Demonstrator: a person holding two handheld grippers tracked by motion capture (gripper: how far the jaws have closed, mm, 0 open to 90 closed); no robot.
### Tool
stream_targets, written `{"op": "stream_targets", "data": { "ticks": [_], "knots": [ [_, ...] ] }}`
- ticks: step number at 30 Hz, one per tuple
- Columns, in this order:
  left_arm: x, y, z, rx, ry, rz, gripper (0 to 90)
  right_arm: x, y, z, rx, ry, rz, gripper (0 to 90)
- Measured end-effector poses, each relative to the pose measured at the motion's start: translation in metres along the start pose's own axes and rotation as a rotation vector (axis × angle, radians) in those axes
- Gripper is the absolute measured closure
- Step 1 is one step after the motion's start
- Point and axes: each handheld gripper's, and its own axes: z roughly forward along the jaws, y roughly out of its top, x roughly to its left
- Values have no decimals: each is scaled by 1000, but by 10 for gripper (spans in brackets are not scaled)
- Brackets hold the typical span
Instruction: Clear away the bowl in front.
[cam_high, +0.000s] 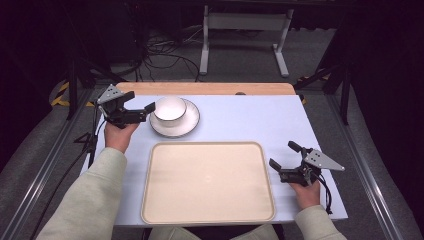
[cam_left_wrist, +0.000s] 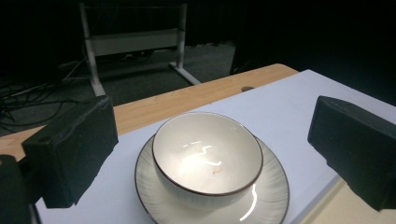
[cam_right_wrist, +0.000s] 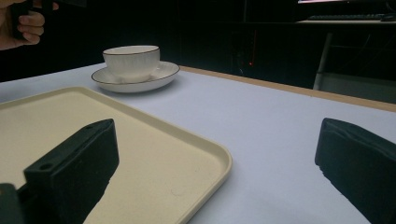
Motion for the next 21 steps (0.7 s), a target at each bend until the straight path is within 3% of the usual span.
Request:
{"op": "stream_targets", "data": {
  "ticks": [6,8,11,16,21],
  "knots": [
    [6,4,9,18,31,-30,32,0,0,0,12,-3,0,0],
    [9,6,14,42,49,-52,36,1,0,1,11,-4,-1,0],
    [11,7,18,75,69,-53,81,1,0,1,10,-8,-1,0],
    [13,11,26,103,62,-89,157,0,-1,2,24,1,27,0],
    [15,13,40,195,50,-107,200,0,-1,2,21,11,29,5]
  ]
}}
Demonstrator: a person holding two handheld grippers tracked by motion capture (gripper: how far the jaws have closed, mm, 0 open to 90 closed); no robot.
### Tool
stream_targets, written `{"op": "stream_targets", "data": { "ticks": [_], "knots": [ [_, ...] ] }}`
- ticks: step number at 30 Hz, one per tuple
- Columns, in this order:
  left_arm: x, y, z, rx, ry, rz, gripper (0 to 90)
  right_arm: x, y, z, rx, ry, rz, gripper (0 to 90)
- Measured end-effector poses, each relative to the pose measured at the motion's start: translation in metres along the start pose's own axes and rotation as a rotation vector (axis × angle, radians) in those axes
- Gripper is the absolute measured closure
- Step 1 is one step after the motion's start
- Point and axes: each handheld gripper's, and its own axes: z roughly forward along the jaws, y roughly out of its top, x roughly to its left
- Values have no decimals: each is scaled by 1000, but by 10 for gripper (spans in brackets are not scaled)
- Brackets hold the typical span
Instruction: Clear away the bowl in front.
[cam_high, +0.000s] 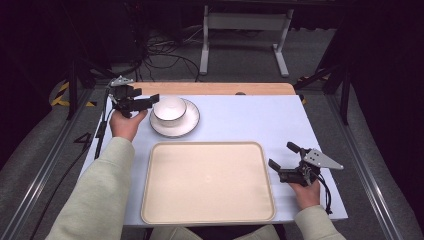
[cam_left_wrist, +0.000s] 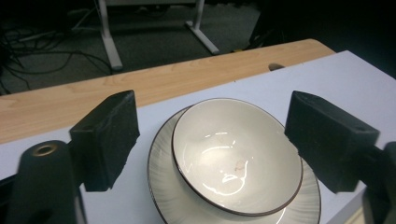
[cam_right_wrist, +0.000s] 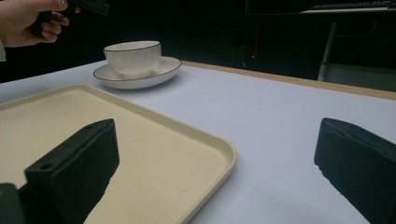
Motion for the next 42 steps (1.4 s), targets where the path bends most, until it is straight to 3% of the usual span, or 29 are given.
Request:
{"op": "stream_targets", "data": {
  "ticks": [2,5,9,10,11,17,26,33,42],
  "knots": [
    [0,0,2,26,5,-12,256,0,0,0,-2,3,2,6],
    [1,0,7,68,13,-48,271,-1,0,-1,-13,12,20,7],
    [5,0,12,102,27,-96,261,-1,0,-1,-10,18,28,7],
    [8,-1,16,119,27,-129,259,-1,0,-1,-8,18,27,7],
    [8,-1,16,119,27,-129,256,-1,0,-1,-8,18,27,7],
    [13,-4,30,211,26,-215,236,-1,0,-1,-14,19,40,7],
    [17,-8,37,233,31,-257,250,-1,-1,0,-15,23,42,7],
    [14,-12,46,281,76,-245,344,-1,-1,0,-12,23,42,7],
    [11,-16,55,307,101,-251,388,-1,-1,1,-16,26,55,8]
  ]
}}
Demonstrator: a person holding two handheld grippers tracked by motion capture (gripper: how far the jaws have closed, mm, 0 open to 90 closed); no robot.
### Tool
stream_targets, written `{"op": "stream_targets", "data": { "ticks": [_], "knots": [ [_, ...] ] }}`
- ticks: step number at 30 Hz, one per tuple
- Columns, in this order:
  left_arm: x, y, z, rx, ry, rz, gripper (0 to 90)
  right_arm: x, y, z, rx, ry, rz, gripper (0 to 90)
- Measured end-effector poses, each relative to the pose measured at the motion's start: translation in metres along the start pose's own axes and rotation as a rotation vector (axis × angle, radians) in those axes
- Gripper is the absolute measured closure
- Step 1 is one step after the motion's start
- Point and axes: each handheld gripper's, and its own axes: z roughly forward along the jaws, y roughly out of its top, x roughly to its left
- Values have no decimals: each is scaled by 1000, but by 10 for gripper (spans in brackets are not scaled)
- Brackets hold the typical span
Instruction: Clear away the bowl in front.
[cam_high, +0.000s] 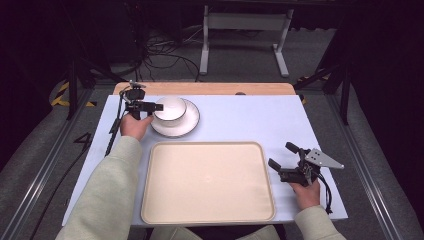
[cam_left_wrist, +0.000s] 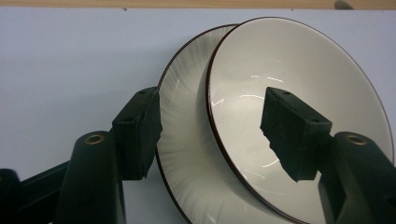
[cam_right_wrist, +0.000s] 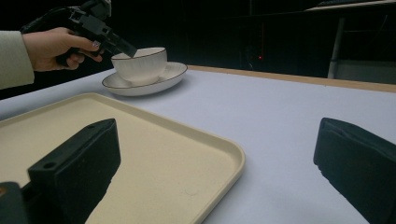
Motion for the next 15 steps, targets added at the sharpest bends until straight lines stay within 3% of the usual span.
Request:
{"op": "stream_targets", "data": {
  "ticks": [6,15],
  "knots": [
    [-3,-1,5,25,29,3,413,0,0,0,5,1,3,9],
    [-5,-2,12,77,57,-23,553,0,0,1,1,12,13,12]
  ]
}}
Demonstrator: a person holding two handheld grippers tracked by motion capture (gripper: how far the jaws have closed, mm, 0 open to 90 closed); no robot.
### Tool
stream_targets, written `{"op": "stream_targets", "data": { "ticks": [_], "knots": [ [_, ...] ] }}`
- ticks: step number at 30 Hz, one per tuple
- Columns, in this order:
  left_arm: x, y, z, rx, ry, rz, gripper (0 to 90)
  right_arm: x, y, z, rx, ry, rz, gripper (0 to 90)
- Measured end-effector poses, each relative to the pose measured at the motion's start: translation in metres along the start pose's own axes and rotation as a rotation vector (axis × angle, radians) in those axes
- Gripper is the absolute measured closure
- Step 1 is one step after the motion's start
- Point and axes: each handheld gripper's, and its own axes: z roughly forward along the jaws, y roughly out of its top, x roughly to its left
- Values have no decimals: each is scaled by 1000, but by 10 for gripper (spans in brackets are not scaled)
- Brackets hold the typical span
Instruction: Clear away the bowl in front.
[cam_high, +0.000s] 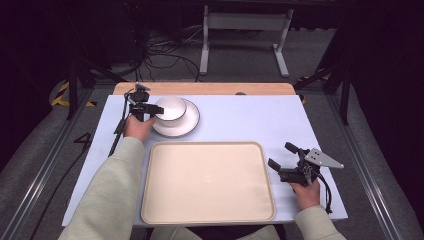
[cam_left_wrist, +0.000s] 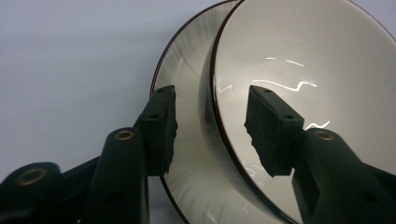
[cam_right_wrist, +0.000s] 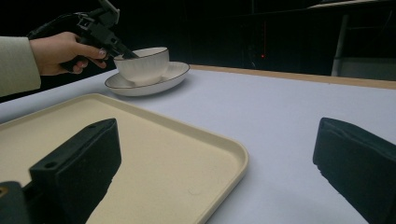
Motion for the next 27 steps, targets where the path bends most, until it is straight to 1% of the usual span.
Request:
{"op": "stream_targets", "data": {
  "ticks": [3,4,5,7,10,12,14,15,17,23,24,25,27],
  "knots": [
    [1,0,0,11,12,-16,588,0,0,0,1,2,2,13],
    [1,0,0,11,12,-16,605,0,0,0,1,2,2,13],
    [2,0,0,8,13,-24,605,0,0,0,1,1,3,13],
    [2,0,-1,5,4,-32,651,0,0,0,1,4,6,14],
    [-2,0,-1,4,9,-17,717,0,0,0,3,10,14,15],
    [-5,0,-1,0,28,-8,747,0,0,0,2,12,17,15],
    [-6,-1,-1,-5,34,-18,755,0,0,0,3,11,18,16],
    [-5,0,-1,-5,40,-12,762,0,0,1,1,13,21,16],
    [-6,0,-1,-4,38,-11,768,0,0,1,2,13,22,16],
    [-8,-1,-1,-7,73,6,821,0,0,1,2,15,26,16],
    [-8,-1,-1,-8,69,7,822,0,0,1,2,16,26,16],
    [-8,-1,-2,-11,70,13,823,0,-1,1,4,17,29,17],
    [-9,-1,-2,-14,74,12,824,0,-1,1,4,17,32,16]
  ]
}}
